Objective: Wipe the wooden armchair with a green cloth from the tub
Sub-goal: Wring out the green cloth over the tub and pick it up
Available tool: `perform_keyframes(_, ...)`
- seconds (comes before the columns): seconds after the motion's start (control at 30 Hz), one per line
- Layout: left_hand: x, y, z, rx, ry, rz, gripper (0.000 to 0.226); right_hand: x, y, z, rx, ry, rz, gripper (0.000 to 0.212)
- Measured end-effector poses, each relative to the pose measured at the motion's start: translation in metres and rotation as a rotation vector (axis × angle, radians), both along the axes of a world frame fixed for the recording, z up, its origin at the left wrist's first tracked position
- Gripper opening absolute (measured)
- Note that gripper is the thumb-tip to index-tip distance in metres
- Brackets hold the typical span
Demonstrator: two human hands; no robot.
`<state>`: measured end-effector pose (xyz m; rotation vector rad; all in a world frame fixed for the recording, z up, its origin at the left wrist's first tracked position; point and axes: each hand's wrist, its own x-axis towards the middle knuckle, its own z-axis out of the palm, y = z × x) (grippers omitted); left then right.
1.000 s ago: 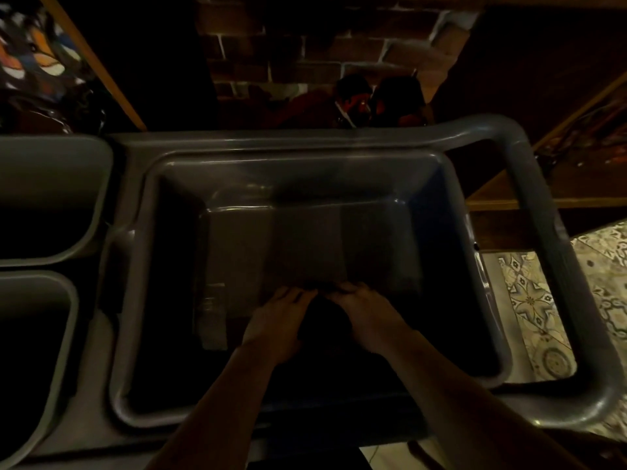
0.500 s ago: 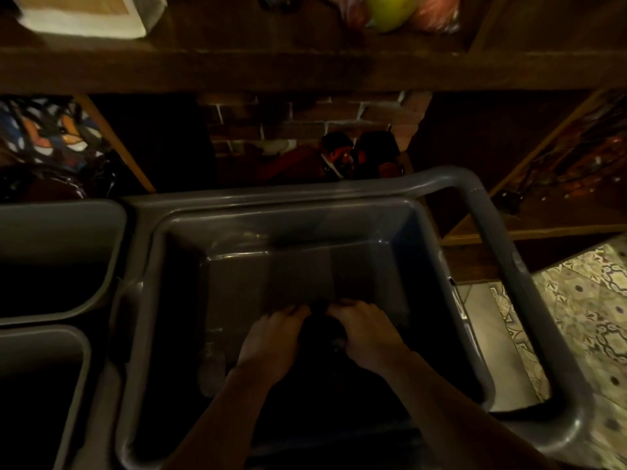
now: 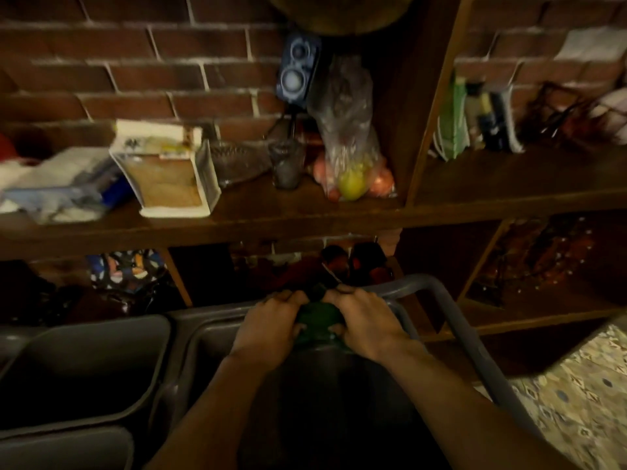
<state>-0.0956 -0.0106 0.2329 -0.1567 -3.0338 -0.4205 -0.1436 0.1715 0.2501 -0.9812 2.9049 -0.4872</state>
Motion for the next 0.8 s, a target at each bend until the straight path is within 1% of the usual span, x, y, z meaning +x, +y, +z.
perform_keyframes(0.17,-0.015,-0.009,0.071,-0.066,0.175,-0.01,0.045,-0.012,-0.006,0.067,-0.047,0.172,0.007,0.044)
perform_keyframes(0.27,-0.022,-0.014,0.115,-0.077,0.273,-0.023,0.044,-0.017,-0.008,0.108,-0.086,0.252,-0.003,0.044)
perform_keyframes(0.37,-0.027,-0.017,0.159,-0.076,0.358,-0.049,0.043,-0.02,-0.01,0.148,-0.117,0.367,-0.003,0.05)
perform_keyframes(0.5,-0.03,-0.018,0.214,-0.093,0.47,-0.089,0.041,-0.021,-0.008,0.2,-0.142,0.482,-0.028,0.046)
perform_keyframes(0.67,-0.034,-0.012,0.269,-0.075,0.588,-0.148,0.04,-0.016,0.003,0.254,-0.156,0.586,-0.048,0.043)
perform_keyframes(0.8,-0.039,0.01,0.301,-0.049,0.658,-0.215,0.04,-0.009,0.024,0.285,-0.128,0.678,-0.129,0.043)
